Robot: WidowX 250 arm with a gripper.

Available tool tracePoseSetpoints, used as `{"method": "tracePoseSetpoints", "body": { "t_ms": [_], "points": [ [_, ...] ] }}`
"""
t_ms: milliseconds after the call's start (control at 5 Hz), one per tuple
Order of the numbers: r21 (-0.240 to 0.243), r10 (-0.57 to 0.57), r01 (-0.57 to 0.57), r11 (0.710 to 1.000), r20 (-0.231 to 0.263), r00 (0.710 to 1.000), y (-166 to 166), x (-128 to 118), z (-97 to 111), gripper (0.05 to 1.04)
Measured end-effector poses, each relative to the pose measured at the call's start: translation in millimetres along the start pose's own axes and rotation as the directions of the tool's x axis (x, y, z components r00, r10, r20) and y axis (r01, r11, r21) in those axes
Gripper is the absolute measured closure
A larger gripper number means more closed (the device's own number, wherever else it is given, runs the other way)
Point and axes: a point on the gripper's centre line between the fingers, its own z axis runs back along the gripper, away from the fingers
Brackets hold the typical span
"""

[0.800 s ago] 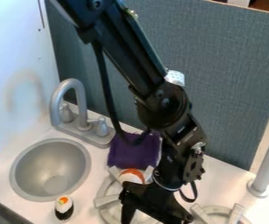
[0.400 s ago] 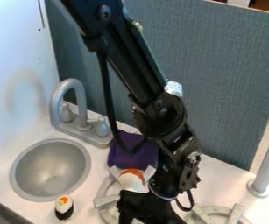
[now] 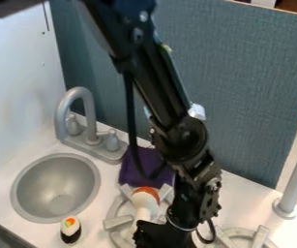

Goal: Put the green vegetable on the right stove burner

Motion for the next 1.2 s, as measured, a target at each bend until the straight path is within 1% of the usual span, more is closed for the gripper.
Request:
{"method": "tracePoseSetpoints", "body": {
  "t_ms": [200, 400, 600, 800, 1000, 1200],
  "points": [
    [0.015, -0.009, 0.009, 1.0, -0.042, 0.999, -6, 11, -18, 0.131],
    [0.013, -0.003, 0.003, 1.0, -0.036, 0.999, -8, 14, -18, 0.362],
    [0.009, 0.0, 0.0, 1.0, -0.028, 1.0, -7, 12, -17, 0.536],
    [0.012, 0.027, -0.027, 1.0, -0.011, 1.0, -2, 4, -8, 0.692],
    [-0.045, 0.034, -0.031, 0.998, 0.07, 0.997, -4, 3, 28, 0.698],
    [-0.105, 0.029, -0.016, 0.994, 0.121, 0.992, -10, 3, 63, 0.698]
  ]
}}
